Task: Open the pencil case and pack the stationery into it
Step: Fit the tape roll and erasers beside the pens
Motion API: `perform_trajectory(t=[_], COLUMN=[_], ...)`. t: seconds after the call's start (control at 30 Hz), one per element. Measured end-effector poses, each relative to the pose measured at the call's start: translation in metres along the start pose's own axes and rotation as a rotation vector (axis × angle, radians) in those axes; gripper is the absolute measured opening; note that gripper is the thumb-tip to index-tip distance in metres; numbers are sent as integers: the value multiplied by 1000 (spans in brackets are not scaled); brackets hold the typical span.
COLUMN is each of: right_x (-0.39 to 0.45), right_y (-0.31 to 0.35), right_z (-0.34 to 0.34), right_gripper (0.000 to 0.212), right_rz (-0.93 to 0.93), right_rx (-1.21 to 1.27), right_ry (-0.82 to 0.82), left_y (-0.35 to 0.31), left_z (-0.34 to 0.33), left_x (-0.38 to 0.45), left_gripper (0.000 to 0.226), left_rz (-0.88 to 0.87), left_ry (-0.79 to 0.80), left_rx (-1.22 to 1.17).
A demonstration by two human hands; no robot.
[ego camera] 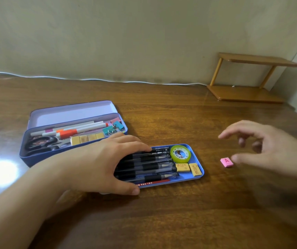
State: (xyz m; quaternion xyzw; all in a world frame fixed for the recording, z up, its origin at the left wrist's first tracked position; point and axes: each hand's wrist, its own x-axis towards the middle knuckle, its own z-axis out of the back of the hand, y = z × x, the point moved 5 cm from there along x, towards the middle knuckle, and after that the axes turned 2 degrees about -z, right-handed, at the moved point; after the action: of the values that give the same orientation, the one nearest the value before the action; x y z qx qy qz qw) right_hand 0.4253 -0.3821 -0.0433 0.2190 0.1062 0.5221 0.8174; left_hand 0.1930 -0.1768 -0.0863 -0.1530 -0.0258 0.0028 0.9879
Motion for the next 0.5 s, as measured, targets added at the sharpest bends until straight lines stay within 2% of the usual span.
perform_trajectory(t=[0.07, 0.13, 0.23, 0.33, 0.4, 0.5], right_x=[1, 4, 9, 8, 5, 5], right_y=[-14, -18, -12, 22, 50, 65], right_z=[-12, -24, -24, -24, -36, -58], right_gripper=[51, 46, 22, 11, 13, 16], right_rz=[-90, -128, -85, 129, 253, 320], right_rx=[-94, -85, -118, -14, 94, -28], right_ry=[214, 298, 180, -4, 7, 78], left_y=[0, 0, 0, 0, 0, -1], left_z=[0, 0, 0, 0, 0, 1], left_x=[1, 1, 1, 0, 0, 1], left_gripper=[84, 85, 85, 84, 84, 83], left_rz=[0, 0, 3, 6, 9, 8], left_ry=[0, -3, -5, 1, 9, 15], left_rx=[1, 3, -1, -5, -5, -9])
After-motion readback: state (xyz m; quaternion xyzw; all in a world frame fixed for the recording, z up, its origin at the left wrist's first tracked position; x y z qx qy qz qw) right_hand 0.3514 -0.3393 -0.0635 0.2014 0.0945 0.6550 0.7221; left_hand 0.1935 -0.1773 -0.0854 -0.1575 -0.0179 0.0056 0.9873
